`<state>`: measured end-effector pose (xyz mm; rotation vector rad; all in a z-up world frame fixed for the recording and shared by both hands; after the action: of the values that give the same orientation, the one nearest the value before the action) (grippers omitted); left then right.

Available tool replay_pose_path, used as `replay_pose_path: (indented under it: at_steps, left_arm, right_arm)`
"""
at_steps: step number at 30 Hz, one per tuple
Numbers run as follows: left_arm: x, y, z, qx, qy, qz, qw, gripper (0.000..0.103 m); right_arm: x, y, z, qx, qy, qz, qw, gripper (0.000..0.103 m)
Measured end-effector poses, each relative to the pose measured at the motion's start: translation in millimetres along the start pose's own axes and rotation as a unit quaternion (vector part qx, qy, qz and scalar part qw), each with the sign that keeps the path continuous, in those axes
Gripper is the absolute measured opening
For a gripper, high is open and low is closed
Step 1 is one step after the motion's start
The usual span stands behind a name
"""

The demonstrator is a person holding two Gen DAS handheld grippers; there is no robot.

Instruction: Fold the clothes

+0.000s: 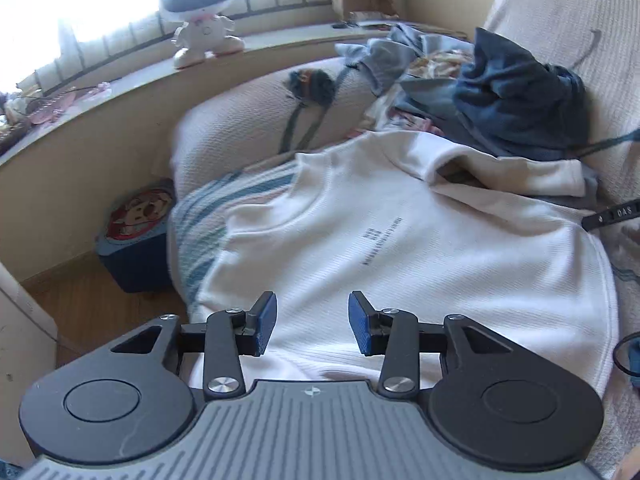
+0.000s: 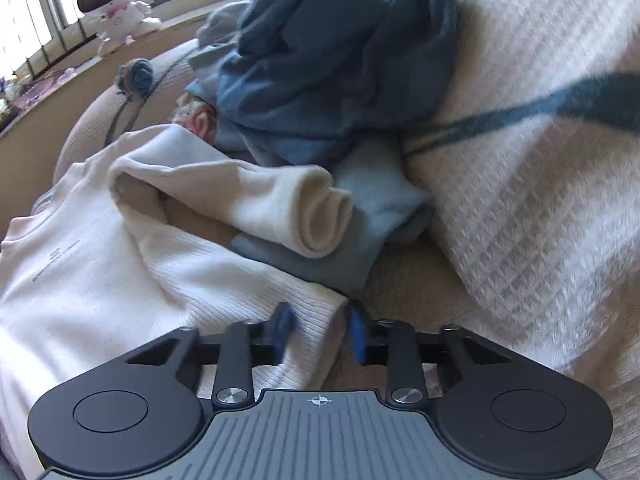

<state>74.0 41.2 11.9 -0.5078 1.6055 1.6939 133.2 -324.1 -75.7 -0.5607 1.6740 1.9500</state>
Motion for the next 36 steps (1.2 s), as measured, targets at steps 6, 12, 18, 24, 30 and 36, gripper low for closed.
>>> replay_pose_path:
  at_steps: [6,12,18,24,30,36]
  left_arm:
    - [-2.2,-10.4,-27.3,0.03,-0.031,0.006,0.999,0.038]
    - [23.0,-50.7,-36.5,0.012,-0.052,0.08,0.9954,0.039]
    - [14.4,-38.0,-25.7,0.013,-0.038,0.06,0.9974,0.042]
    - [4.9,-36.1,-16.5,0.001,-0.014,0.053,0.9985,0.045]
    - [20.2,-39.5,-5.9,0.001,0.001,0.073,0.9973,0.046]
    - [13.6,-35.0,1.1,0.004,0.011,0.058,0.9982,0.047]
  right_arm:
    - [4.4,51.1,-20.0,0.009,-0.052,-0.035,0.998,0.0]
    - [22.6,47.4,-57.5,0.051,-0.097,-0.021,0.994,0.0]
    - [-20.5,63.2,-18.9,0.005,-0.013,-0.076,0.997,0.009]
    - [-60.2,18.2,13.8,0.013,0.054,-0.062,0.997,0.032]
    - [-58.2,-1.2,16.9,0.018,0.067,-0.043,0.997,0.028]
    - [-82.3,31.0,37.3,0.009,0.1,-0.1,0.99,0.014]
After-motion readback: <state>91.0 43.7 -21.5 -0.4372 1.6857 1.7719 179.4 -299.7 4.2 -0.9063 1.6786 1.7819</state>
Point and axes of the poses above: each gripper's, at about its wrist camera, not at the fingertips, and y roughly against the way its jaws point, z to its left, x to its underside, the point moved 4 cm from there along -y, roughly the way its jaws point, and after that the axes turned 2 degrees about -x, right-handed, at the moved point
